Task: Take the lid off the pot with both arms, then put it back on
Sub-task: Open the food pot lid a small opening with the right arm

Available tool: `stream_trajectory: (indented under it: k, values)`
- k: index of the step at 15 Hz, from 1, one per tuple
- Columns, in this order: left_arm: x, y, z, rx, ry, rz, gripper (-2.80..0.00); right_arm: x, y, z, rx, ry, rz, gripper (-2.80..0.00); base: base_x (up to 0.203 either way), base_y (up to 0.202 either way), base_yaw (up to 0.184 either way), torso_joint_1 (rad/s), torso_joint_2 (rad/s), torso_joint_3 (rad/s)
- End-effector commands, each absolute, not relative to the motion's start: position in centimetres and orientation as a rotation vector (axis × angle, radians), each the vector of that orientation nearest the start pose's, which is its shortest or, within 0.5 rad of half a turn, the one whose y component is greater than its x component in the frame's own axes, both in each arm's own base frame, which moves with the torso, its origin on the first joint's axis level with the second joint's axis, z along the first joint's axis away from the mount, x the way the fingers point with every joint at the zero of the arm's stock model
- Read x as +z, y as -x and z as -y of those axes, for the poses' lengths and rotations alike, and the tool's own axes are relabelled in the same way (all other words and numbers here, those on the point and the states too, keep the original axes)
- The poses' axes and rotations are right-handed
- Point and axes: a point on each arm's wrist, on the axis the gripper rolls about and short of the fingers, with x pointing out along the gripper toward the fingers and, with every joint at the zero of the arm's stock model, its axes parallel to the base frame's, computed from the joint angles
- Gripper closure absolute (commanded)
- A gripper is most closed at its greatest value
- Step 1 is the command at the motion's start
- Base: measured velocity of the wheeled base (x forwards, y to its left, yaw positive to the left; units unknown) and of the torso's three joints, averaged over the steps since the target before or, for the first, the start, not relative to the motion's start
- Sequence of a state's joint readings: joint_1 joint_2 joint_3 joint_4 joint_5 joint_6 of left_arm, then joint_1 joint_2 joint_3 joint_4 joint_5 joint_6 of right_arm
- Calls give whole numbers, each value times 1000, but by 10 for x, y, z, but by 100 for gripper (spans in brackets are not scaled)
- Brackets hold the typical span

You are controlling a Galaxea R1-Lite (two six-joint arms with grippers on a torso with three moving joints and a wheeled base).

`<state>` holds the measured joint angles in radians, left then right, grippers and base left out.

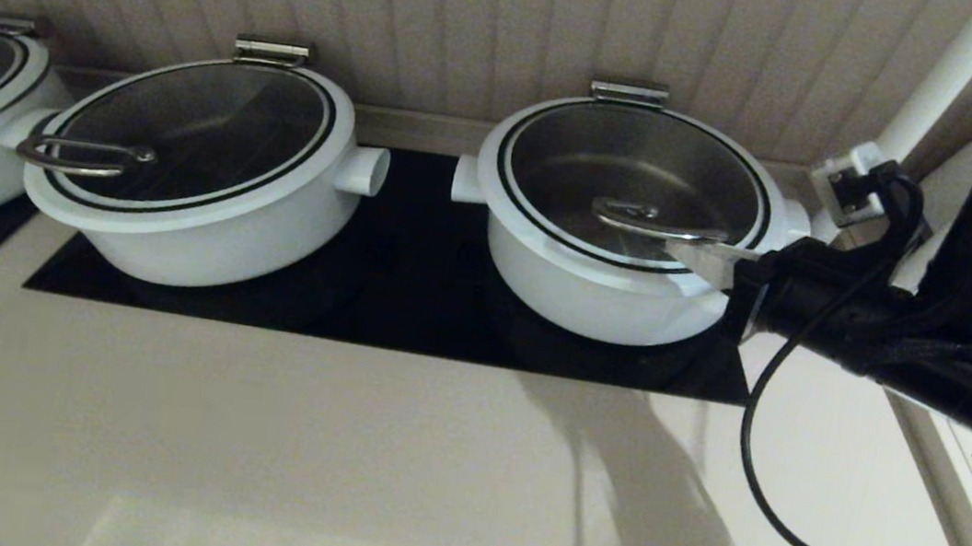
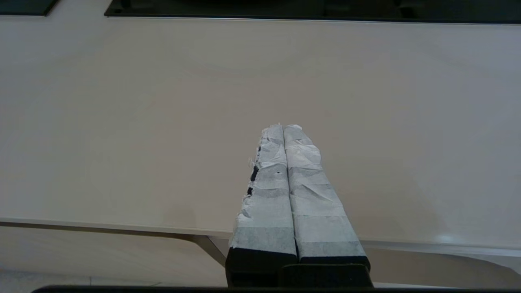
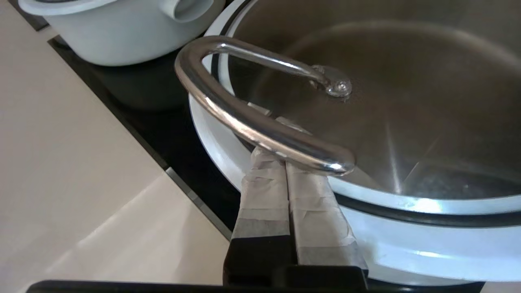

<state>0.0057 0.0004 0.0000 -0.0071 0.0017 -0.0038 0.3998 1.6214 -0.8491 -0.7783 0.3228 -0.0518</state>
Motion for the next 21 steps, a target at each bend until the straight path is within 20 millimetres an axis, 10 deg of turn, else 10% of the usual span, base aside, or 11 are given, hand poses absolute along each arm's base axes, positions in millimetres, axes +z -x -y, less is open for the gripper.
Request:
stream_trajectory:
  k: [1,21]
  values:
    - [76,23,0,8,5,6,0,236,-270,-121,719,49,41,0,0,0,0,0,0,0]
    - [76,23,0,9,5,8,0,256,-282,-126,655,43,115,0,0,0,0,0,0,0]
